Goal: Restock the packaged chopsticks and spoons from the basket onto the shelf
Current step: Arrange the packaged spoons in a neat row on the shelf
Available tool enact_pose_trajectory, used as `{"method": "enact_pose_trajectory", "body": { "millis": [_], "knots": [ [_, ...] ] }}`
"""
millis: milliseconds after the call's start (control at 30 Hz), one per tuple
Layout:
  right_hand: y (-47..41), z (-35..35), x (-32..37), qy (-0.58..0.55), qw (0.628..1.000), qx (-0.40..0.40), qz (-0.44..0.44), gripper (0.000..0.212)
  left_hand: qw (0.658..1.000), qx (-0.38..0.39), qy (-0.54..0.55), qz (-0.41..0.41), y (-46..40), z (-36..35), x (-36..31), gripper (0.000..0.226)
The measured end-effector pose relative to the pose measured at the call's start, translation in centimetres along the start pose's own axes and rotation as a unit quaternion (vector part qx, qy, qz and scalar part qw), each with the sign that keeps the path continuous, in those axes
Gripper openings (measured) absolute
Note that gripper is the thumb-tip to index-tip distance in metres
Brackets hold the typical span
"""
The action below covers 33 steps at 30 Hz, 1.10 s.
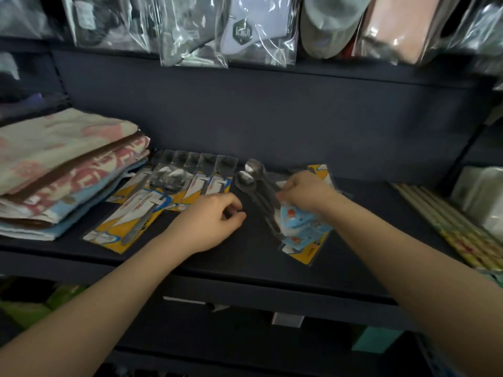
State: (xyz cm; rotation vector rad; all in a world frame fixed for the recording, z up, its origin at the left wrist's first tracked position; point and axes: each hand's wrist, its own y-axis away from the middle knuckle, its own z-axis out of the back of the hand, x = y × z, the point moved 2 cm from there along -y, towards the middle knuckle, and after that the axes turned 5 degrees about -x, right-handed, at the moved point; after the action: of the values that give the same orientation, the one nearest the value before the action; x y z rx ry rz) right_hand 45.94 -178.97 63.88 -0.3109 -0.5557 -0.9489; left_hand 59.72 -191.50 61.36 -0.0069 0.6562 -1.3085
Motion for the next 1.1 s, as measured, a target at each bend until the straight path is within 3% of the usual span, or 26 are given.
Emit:
{"method": "enact_pose_trajectory", "body": {
  "millis": [167, 300, 367, 433, 500, 567, 700, 767, 833, 967, 1100],
  "knots": [
    [2.0, 0.7, 0.4, -0.230, 0.970, -0.065, 0.043, 0.024, 0.989, -0.016, 0.125, 0.073, -0.6, -0.1, -0.9, 0.025],
    [4.8, -0.8, 2.9, -0.299, 0.946, 0.026, 0.126, 0.017, 0.914, -0.136, 0.362, 0.124, -1.1, 1.5, -1.9, 0.020],
    [5.7, -1.6, 4.2, -0.277, 0.941, 0.085, 0.174, 0.010, 0.889, -0.197, 0.391, 0.136, -0.8, 2.9, -1.8, 0.013],
    [6.3, -2.2, 5.3, -0.218, 0.944, 0.122, 0.216, 0.010, 0.895, -0.213, 0.366, 0.141, 0.0, 3.8, -1.4, 0.006],
    [6.1, -2.2, 6.1, -0.176, 0.950, 0.110, 0.231, 0.017, 0.911, -0.184, 0.347, 0.129, 0.7, 4.4, -0.9, 0.006],
    [5.2, -1.5, 6.8, -0.210, 0.955, 0.061, 0.201, 0.022, 0.936, -0.124, 0.314, 0.099, 1.6, 4.8, -0.2, 0.006],
    [2.3, -1.1, 8.3, -0.330, 0.926, -0.001, 0.182, 0.014, 0.967, -0.008, 0.246, 0.070, 3.6, 5.0, 1.7, 0.011],
    [1.3, -2.3, 9.0, -0.304, 0.932, 0.007, 0.199, 0.008, 0.972, 0.025, 0.223, 0.065, 4.4, 4.9, 2.5, 0.009],
    [0.6, -3.9, 9.5, -0.251, 0.944, 0.029, 0.211, 0.017, 0.976, 0.050, 0.199, 0.074, 5.1, 4.9, 3.5, 0.007],
    [-0.9, -6.0, 10.0, -0.237, 0.956, 0.041, 0.168, 0.025, 0.983, 0.018, 0.152, 0.096, 5.8, 5.8, 5.7, 0.023],
    [-2.4, -5.2, 9.2, -0.362, 0.929, 0.005, 0.073, 0.026, 0.998, -0.045, -0.038, 0.013, 6.0, 8.3, 9.0, 0.031]
  ]
}}
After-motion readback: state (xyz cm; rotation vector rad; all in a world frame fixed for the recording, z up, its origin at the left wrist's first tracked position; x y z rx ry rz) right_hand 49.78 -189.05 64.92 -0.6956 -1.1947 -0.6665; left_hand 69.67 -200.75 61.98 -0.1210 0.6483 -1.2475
